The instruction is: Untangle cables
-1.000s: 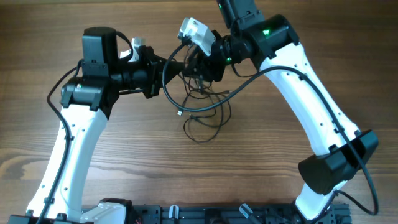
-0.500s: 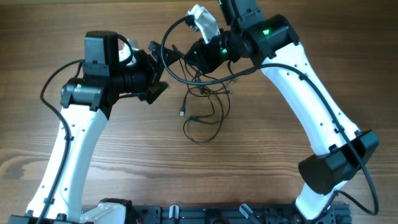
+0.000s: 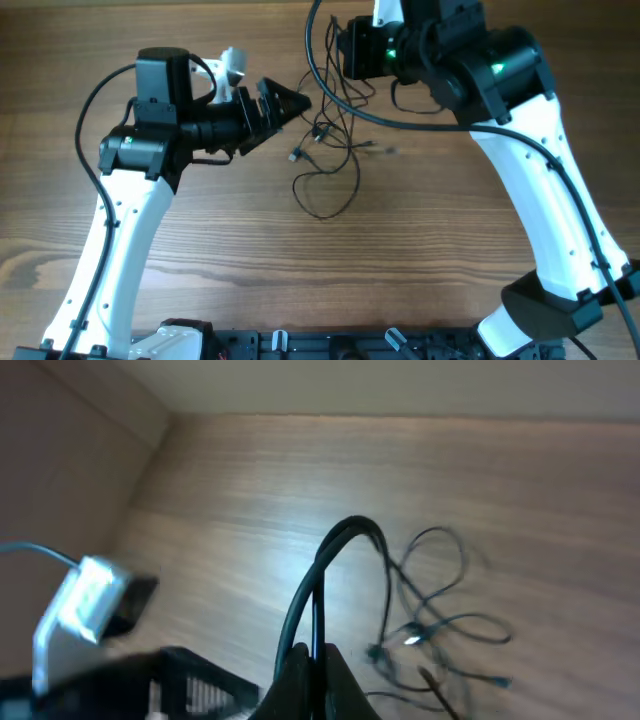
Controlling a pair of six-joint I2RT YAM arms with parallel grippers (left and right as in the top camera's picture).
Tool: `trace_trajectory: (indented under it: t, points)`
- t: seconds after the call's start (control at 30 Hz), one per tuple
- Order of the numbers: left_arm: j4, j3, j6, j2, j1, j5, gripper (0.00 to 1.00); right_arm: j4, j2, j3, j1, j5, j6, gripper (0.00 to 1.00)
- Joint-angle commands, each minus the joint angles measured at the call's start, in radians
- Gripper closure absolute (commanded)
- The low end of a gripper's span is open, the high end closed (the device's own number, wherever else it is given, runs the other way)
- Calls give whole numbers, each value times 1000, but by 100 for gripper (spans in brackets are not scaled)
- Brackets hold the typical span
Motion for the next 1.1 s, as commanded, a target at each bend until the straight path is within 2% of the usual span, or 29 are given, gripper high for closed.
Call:
trace_trajectory:
  t: [0.0, 0.13, 0.3, 0.37, 0.47, 0.5, 0.57, 0.6, 0.63, 0.73, 0.8, 0.87, 0.93, 1.0, 1.07]
  points:
    - [9, 7, 190, -8, -59, 105, 0, 31, 12, -3, -1, -72, 165, 96]
    - [66, 7, 196, -8, -87, 106, 0, -8, 12, -3, -1, -103, 176, 96]
    - [242, 7, 195, -8, -93, 63, 0, -47, 12, -3, -1, -116, 181, 96]
    - [278, 7, 196, -7, -101, 38, 4, -45, 12, -3, -1, -121, 198, 96]
    - [275, 7, 195, -7, -140, -47, 25, -34, 12, -3, -1, -121, 203, 95]
    - [277, 7, 195, -7, -151, -67, 25, -35, 12, -3, -1, -120, 203, 96]
    - [278, 7, 195, -7, -171, -134, 32, -38, 12, -3, -1, -120, 202, 96]
    - [278, 7, 195, -7, -174, -177, 44, -39, 12, -3, -1, -120, 202, 96]
    - [278, 7, 183, -7, -174, -208, 48, -39, 12, -3, -1, -120, 203, 96]
    - [302, 7, 180, -6, -174, -212, 50, -39, 12, -3, -1, -120, 203, 96]
    - [339, 7, 171, -7, -174, -218, 62, -44, 12, -3, -1, -120, 202, 96]
    - [347, 7, 135, -7, -175, -217, 69, -48, 12, -3, -1, -120, 202, 96]
    - [343, 7, 135, -7, -176, -209, 89, -47, 12, -3, -1, -119, 202, 96]
    - [344, 7, 122, -7, -176, -206, 96, -52, 12, -3, -1, -119, 201, 96]
    - [354, 7, 57, -9, -170, -206, 96, -82, 12, -3, -1, -50, 202, 96]
